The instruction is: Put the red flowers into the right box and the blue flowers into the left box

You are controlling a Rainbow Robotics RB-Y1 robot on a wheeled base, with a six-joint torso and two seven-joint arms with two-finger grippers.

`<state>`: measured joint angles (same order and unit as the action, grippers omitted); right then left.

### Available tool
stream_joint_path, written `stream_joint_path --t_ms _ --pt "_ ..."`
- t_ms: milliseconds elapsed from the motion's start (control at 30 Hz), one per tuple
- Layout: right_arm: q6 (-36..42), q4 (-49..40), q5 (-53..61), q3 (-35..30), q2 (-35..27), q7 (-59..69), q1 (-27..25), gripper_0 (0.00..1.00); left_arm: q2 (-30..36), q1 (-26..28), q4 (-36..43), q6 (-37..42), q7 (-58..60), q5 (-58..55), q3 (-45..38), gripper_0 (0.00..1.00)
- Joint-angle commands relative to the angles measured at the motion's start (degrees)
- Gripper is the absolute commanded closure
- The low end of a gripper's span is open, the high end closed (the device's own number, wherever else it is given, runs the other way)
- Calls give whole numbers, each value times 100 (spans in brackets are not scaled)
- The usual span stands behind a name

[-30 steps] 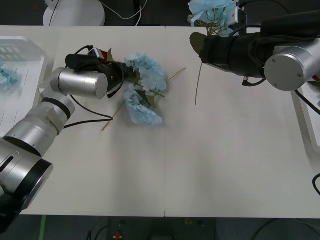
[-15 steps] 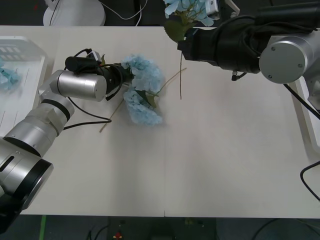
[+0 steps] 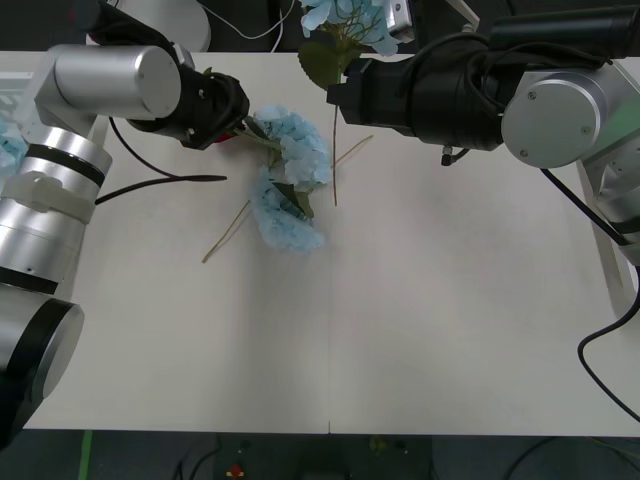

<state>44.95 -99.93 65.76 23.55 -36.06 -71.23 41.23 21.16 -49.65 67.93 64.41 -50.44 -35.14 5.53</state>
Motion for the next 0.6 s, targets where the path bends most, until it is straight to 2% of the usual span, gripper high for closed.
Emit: stream_joint_path --t_ms 33,267,433,467,533,567,600 --pt "-74 -202 121 53 117 -260 315 100 573 175 704 547 -898 -678 -527 100" --pt "-65 -202 121 53 73 -234 306 100 881 640 941 670 -1847 -1909 -1159 100" --pt "-56 -193 182 71 -50 -216 298 100 943 799 950 678 -2119 -2199 -1256 100" --pt "-56 -193 209 80 -76 -216 306 100 943 807 941 678 -2137 -2199 -1247 97" --pt "-56 -202 218 97 -120 -216 298 100 943 807 941 678 -2154 -2190 -1256 65" --pt "-56 -202 244 106 -147 -216 298 100 943 807 941 678 -2154 -2190 -1247 54" --pt "-56 -193 288 124 -199 -207 289 100 943 807 950 687 -2163 -2199 -1247 40"
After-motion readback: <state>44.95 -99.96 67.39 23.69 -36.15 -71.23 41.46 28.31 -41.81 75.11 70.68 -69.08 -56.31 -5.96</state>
